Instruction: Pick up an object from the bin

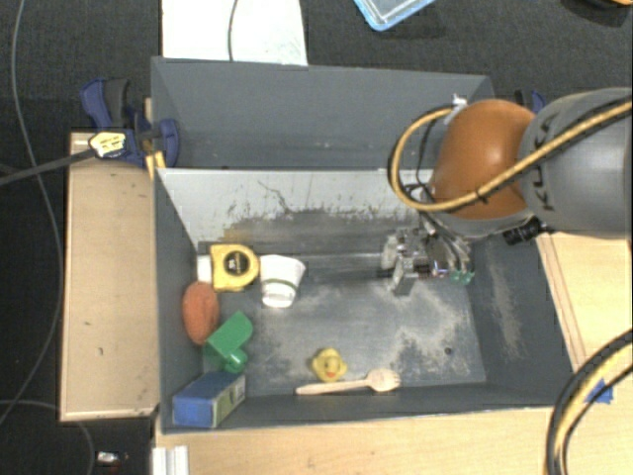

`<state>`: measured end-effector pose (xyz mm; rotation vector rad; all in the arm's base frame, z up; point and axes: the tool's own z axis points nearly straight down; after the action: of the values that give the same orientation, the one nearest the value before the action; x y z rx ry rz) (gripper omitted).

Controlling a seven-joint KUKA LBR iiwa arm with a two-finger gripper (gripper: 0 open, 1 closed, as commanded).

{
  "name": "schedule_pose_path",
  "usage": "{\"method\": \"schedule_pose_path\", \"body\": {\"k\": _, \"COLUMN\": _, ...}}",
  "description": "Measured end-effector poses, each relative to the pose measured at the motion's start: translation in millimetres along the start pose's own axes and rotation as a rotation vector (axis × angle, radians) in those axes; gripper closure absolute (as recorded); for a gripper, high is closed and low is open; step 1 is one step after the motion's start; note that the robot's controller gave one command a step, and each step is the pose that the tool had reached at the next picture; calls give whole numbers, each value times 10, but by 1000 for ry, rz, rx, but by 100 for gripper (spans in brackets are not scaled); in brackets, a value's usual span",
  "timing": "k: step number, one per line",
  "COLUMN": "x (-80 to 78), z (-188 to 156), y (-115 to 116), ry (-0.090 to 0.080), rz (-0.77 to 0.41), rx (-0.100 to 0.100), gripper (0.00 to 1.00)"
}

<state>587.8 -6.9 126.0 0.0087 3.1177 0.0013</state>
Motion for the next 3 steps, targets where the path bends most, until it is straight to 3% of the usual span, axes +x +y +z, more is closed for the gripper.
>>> {"method": "schedule_pose_path", "body": {"k": 1, "x": 112, "z": 290, "y": 137, "ry": 10, "rz": -116, "rx": 5, "gripper": 100}}
{"method": "schedule_pose_path", "body": {"k": 2, "x": 229, "z": 224, "y": 278, "ry": 8, "rz": -350, "rx": -6, "gripper": 100}}
{"method": "schedule_pose_path", "body": {"k": 3, "x": 530, "z": 478, "y": 141, "ry": 8, "rz": -468, "rx": -4, "gripper": 100}}
